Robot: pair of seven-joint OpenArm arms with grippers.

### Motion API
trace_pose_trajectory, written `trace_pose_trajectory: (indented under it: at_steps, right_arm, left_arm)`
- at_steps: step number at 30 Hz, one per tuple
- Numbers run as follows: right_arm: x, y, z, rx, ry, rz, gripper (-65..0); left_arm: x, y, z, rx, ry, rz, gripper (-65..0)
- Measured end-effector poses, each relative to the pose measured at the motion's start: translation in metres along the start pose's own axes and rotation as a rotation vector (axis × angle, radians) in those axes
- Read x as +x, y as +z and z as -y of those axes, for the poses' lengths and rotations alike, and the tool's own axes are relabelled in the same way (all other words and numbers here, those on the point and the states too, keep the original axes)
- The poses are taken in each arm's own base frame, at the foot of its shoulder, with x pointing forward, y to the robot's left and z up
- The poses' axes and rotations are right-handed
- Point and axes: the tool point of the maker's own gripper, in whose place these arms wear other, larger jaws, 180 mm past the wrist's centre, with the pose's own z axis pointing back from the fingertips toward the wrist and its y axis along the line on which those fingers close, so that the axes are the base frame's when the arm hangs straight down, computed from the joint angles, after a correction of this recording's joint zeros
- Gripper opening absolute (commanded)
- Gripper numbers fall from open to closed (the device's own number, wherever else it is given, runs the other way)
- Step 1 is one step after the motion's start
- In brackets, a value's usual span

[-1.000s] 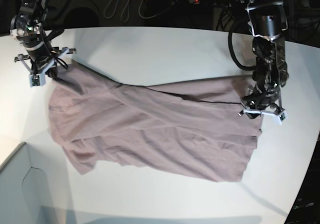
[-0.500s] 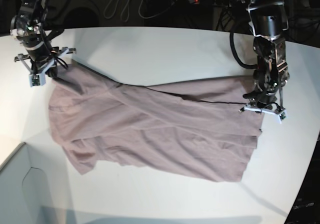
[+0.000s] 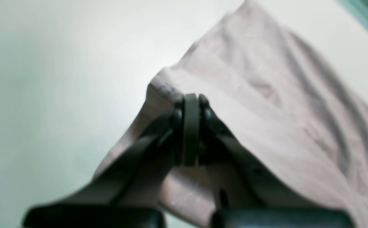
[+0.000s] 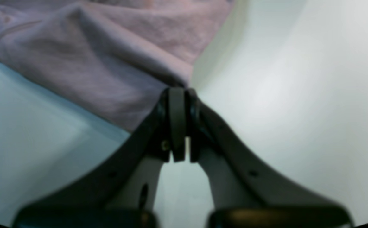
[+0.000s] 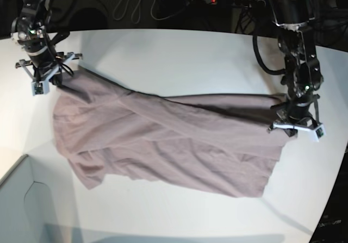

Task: Layout the t-shirt on the table in an organized manner, then fold the t-shirt properly
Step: 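Pull the shirt edge taut with both grippers, drawing it back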

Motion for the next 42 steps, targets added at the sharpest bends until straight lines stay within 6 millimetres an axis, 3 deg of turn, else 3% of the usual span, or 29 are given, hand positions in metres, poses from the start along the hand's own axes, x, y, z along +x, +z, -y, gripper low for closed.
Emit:
trace_pose_trajectory:
  at_steps: [9, 12, 16, 20, 30, 37, 42]
  right_arm:
    - [-0.001, 0.002, 0.002, -0.005, 0.0, -0.002, -65.0]
    - [0.005, 0.011, 0.007, -0.024, 0.017, 0.018, -65.0]
    - [0.022, 0.027, 0.009, -0.042, 0.053, 0.068, -65.0]
    - [0.033, 0.042, 0.01, -0.052, 0.086, 0.106, -65.0]
    - [0.02, 0.084, 0.001, -0.047, 0.155, 0.089, -65.0]
    - [0.009, 0.115, 0.024, -0.15, 0.074, 0.186, -65.0]
    - [-0.013, 0.125, 0.009, -0.088, 0.047, 0.143, -65.0]
  left_arm:
    - [0.01, 0.048, 0.012, -0.049, -0.026, 0.079, -64.9]
    - [0.015, 0.066, 0.01, -0.063, 0.015, 0.102, -64.9]
    - [0.016, 0.09, -0.009, -0.045, 0.108, 0.112, -64.9]
    - [-0.001, 0.107, -0.034, -0.005, 0.165, 0.067, -64.9]
    - [-0.025, 0.132, -0.059, 0.029, 0.245, 0.007, -64.9]
    - [-0.008, 0.154, -0.066, 0.023, 0.282, 0.049, -64.9]
    - [-0.01, 0.163, -0.062, 0.009, 0.289, 0.04, -64.9]
